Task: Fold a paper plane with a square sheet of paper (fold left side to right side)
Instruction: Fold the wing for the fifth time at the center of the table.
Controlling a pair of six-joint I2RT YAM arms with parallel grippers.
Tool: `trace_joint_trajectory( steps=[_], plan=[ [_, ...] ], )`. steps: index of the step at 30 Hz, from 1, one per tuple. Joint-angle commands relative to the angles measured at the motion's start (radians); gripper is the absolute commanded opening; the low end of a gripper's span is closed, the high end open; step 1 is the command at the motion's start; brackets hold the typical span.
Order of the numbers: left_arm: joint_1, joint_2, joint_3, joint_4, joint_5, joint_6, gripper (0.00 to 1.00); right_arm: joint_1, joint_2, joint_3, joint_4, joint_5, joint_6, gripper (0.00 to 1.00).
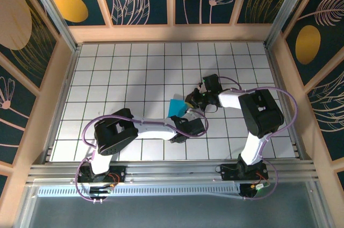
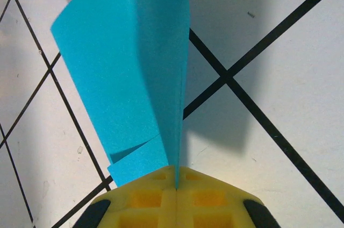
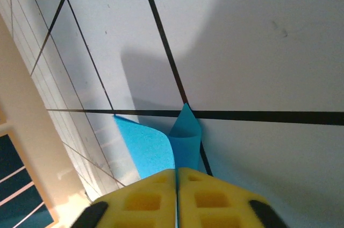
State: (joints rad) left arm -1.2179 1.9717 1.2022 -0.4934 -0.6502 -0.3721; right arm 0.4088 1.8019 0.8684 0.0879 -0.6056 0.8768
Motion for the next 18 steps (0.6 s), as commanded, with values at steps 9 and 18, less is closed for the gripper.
trace_joint_trajectory(
  steps=[9, 18],
  plan=[
    [0.039, -0.125, -0.026, 0.074, 0.126, -0.015, 0.0, -0.156, -0.287, -0.054, -0.137, 0.191, -0.122, 0.44],
    [0.203, -0.197, -0.083, 0.23, 0.461, 0.019, 0.0, -0.271, -0.529, -0.223, -0.141, 0.231, -0.171, 0.52]
  ],
)
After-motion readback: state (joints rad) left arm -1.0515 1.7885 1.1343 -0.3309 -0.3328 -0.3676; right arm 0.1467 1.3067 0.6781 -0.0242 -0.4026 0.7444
